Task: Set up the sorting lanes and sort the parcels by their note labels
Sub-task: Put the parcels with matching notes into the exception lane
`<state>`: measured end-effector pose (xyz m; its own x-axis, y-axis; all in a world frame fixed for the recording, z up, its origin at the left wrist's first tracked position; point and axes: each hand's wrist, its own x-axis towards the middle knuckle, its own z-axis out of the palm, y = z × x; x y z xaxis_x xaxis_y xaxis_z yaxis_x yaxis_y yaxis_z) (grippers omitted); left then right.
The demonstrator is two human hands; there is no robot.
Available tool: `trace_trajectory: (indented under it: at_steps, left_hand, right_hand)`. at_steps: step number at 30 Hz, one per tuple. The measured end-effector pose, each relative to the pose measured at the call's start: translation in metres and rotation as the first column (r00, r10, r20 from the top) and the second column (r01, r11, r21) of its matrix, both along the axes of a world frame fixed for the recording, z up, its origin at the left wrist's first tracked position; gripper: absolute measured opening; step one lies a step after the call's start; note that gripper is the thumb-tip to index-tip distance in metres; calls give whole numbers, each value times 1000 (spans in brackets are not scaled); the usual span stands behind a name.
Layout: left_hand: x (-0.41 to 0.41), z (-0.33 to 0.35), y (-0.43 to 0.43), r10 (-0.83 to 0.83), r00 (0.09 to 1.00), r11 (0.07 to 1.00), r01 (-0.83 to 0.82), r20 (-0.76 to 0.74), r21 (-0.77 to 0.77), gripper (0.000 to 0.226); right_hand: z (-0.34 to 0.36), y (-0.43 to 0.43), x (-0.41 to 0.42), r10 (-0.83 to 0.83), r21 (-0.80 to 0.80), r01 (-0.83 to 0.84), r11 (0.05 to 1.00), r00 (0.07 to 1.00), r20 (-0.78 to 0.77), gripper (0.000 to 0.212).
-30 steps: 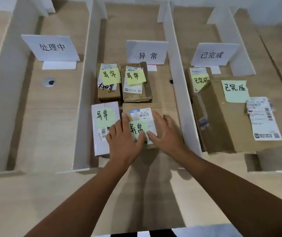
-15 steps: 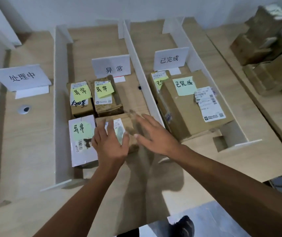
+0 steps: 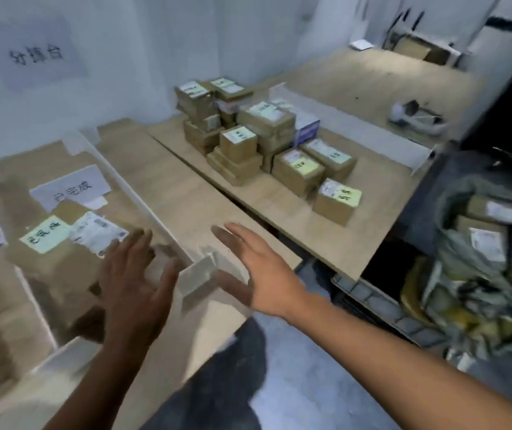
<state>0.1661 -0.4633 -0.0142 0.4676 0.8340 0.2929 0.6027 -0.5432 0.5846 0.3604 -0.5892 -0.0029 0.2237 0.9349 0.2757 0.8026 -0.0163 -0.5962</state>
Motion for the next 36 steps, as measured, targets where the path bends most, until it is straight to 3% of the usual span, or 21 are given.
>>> trace_trajectory:
  at_steps: [7, 13, 23, 30, 33, 36]
  left_hand:
    - [184, 6, -75, -209, 977, 975, 211, 36, -73, 78]
    - [302, -14, -81, -260, 964, 957, 264, 48, -119, 71]
    - [476, -81, -52, -191, 981, 941, 188, 15, -282, 77]
    - [535, -130, -50, -6, 1000, 897, -6, -26, -443, 80]
    - [558, -157, -57, 110, 993, 827, -120, -53, -549, 88]
    - [581, -180, -64, 181, 982, 667, -85, 51, -740, 94]
  right_hand:
    - [0, -119, 173, -276, -73, 278, 958, 960, 35, 72]
    - [-17, -136, 295, -352, -102, 350, 931, 936, -1, 71]
    - [-69, -94, 473, -224, -259, 224, 940, 974, 31, 71]
    - [-121, -32, 549, -87, -371, 61, 927, 995, -55, 74]
    - [-155, -2, 573, -50, -409, 3, 912, 993, -104, 72]
    - [-186, 19, 590, 55, -473, -140, 870, 981, -188, 71]
